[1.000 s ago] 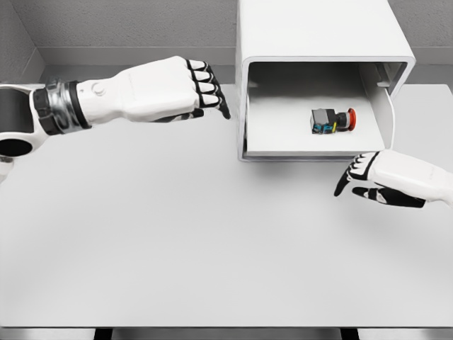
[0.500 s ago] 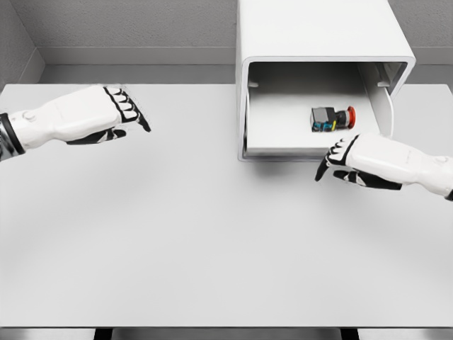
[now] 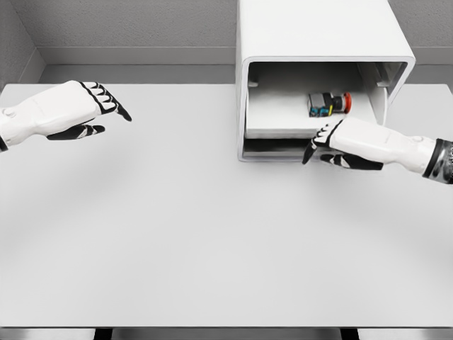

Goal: Slide open multi-storey tabletop storage cabinets and put open load switch and slide close multi-storey tabletop storage cabinets

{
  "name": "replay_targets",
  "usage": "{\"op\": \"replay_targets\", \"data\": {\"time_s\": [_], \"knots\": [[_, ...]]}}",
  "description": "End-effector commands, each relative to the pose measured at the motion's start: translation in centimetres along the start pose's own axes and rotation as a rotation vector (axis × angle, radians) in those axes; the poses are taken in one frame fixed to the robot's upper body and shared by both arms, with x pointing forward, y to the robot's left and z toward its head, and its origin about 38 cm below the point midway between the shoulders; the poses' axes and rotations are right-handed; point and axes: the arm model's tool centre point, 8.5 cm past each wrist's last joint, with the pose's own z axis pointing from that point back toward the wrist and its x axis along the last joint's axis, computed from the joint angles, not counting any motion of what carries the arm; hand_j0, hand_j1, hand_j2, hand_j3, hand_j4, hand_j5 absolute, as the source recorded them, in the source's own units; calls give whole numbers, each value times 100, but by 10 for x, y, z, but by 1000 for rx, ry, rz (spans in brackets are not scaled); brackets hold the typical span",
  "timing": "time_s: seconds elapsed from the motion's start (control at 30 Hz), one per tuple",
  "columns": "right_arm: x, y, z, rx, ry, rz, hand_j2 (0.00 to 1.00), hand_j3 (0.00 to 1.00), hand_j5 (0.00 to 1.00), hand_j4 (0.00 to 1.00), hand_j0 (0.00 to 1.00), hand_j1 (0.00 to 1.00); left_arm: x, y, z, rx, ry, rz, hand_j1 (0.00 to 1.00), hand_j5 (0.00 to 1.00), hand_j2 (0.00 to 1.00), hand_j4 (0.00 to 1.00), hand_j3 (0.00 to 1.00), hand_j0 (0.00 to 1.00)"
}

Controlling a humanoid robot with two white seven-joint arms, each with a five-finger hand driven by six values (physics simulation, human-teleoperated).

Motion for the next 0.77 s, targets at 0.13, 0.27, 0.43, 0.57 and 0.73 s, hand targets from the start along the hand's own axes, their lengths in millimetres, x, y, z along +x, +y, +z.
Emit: {"op": "replay_targets", "data": {"time_s": [0.13,0.27,0.43,0.57,0.73], "knots": [[-11,15,-9,16,21,-46,52,52,52,52,52,52,-3,1,3,9,10,10,100,100,100,100,100,100],[-11,15,-9,16,20,-46,52,52,52,52,52,52,-3,0,3,8,10,11,100,100,100,100,100,100],[0,10,-7,13,-4,-20,85,85,85,85,85,85,-2,-4,3,-3,11,11,100,100,100,100,100,100],[2,8,22,7,31,-6,99,99,99,99,99,99,-2,-6,4,-6,11,17,100,100,100,100,100,100],[-2,9,45,-1,76,-15,99,99,99,99,99,99,-2,-6,4,-8,11,17,100,100,100,100,100,100]]}}
